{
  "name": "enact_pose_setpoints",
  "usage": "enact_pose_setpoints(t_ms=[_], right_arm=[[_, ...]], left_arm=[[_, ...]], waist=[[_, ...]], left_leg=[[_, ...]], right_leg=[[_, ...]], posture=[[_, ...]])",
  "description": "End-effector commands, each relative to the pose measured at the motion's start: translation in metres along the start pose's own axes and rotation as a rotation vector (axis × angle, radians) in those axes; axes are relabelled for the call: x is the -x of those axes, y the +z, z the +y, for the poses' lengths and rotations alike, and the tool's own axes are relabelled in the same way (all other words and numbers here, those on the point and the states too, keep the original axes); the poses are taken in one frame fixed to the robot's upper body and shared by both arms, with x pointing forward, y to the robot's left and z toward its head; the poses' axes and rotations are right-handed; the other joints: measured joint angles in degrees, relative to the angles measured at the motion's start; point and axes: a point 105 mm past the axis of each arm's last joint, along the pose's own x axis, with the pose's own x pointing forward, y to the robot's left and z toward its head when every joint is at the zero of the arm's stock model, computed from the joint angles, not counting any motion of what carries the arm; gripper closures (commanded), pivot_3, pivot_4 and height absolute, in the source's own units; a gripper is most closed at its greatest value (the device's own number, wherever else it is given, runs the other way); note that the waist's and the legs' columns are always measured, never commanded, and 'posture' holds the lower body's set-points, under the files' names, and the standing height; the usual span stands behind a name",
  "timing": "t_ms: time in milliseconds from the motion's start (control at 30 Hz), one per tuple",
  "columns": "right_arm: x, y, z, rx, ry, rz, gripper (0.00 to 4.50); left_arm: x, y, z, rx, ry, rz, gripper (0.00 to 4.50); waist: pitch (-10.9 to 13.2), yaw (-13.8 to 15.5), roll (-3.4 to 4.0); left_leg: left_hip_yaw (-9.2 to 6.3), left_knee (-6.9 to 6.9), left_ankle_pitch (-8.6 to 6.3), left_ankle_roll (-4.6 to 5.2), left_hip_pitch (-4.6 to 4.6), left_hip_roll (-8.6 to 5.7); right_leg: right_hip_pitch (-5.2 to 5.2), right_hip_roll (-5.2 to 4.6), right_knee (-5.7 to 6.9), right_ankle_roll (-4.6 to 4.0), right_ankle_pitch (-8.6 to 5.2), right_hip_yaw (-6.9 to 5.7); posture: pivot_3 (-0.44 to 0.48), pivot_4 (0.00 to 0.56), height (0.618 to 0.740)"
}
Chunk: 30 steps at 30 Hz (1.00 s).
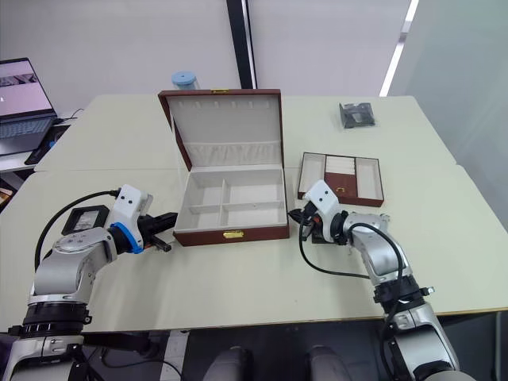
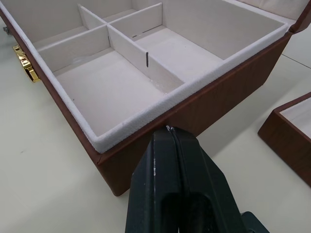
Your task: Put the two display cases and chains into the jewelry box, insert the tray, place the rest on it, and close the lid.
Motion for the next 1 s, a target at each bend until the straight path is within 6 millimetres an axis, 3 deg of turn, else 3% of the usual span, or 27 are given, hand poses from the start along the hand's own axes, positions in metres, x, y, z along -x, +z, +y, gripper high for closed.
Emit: enact_pose_setpoints(t_ms=[33, 200, 300, 367, 500, 600, 800, 900, 1000], right_arm=[[0.012, 0.011, -0.005, 0.002, -0.005, -0.066, 4.46], [0.037, 0.019, -0.024, -0.015, -0.078, -0.135, 4.46], [0.072, 0.024, -0.037, -0.031, -0.098, -0.189, 4.46], [0.094, 0.016, -0.039, -0.03, -0.077, -0.151, 4.5], [0.131, -0.002, -0.046, -0.032, -0.077, -0.053, 3.68], [0.158, -0.012, -0.053, -0.016, -0.087, 0.022, 2.73], [0.192, -0.026, -0.062, 0.017, -0.094, 0.142, 0.91], [0.206, -0.036, -0.067, 0.033, -0.107, 0.203, 0.03], [0.215, -0.039, -0.073, 0.031, -0.134, 0.217, 0.03]], left_arm=[[0.012, 0.014, 0.018, -0.035, 0.059, -0.046, 4.5], [0.039, 0.014, 0.045, -0.023, 0.164, -0.049, 4.5], [0.069, 0.017, 0.059, -0.004, 0.214, -0.067, 4.5], [0.09, 0.016, 0.063, 0.013, 0.216, -0.064, 4.14], [0.122, 0.002, 0.07, -0.006, 0.231, 0.02, 3.07], [0.146, -0.008, 0.076, -0.032, 0.243, 0.101, 2.08], [0.181, -0.019, 0.091, -0.068, 0.295, 0.218, 0.17], [0.193, -0.023, 0.096, -0.078, 0.314, 0.251, 0.0], [0.2, -0.027, 0.098, -0.086, 0.329, 0.27, 0.0]], waist=[[0.0, 0.0, -0.01], [0.0, -0.1, -0.02], [0.0, -0.1, -0.01], [0.0, 0.0, -0.01], [0.0, 0.0, -0.01], [0.0, -0.1, 0.0], [0.0, -0.1, 0.0], [0.0, -0.1, 0.01], [0.0, -0.1, 0.01]], left_leg=[[0.0, 0.0, 0.0, 0.0, -0.01, 0.0], [0.02, -0.02, 0.0, 0.0, 0.0, 0.02], [0.01, -0.06, 0.0, 0.0, -0.01, 0.02], [0.01, -0.12, -0.01, 0.0, -0.02, 0.03], [0.01, -0.18, -0.01, 0.01, 0.0, 0.03], [0.01, -0.18, -0.01, 0.02, 0.07, 0.04], [0.02, -0.19, -0.01, 0.02, 0.08, 0.07], [0.09, -0.21, -0.03, 0.03, 0.07, 0.04], [0.11, -0.2, -0.03, 0.04, 0.07, 0.05]], right_leg=[[0.0, 0.0, -0.01, 0.0, 0.0, 0.0], [-0.02, 0.0, -0.01, 0.0, 0.0, 0.02], [-0.02, 0.0, -0.06, 0.0, 0.0, 0.01], [0.01, 0.0, -0.19, 0.0, 0.0, -0.01], [0.08, -0.03, -0.35, 0.0, 0.0, -0.02], [0.11, -0.03, -0.32, -0.01, 0.0, -0.03], [0.1, -0.01, -0.32, -0.01, 0.0, -0.04], [0.09, -0.04, -0.39, -0.01, 0.0, 0.01], [0.09, -0.05, -0.39, -0.01, 0.0, 0.01]], posture=[[0.0, 0.15, 0.74], [0.0, 0.15, 0.74], [0.0, 0.15, 0.74], [0.0, 0.15, 0.74], [0.0, 0.15, 0.74], [0.0, 0.15, 0.74], [0.0, 0.15, 0.74], [0.0, 0.15, 0.74], [0.0, 0.15, 0.74]])
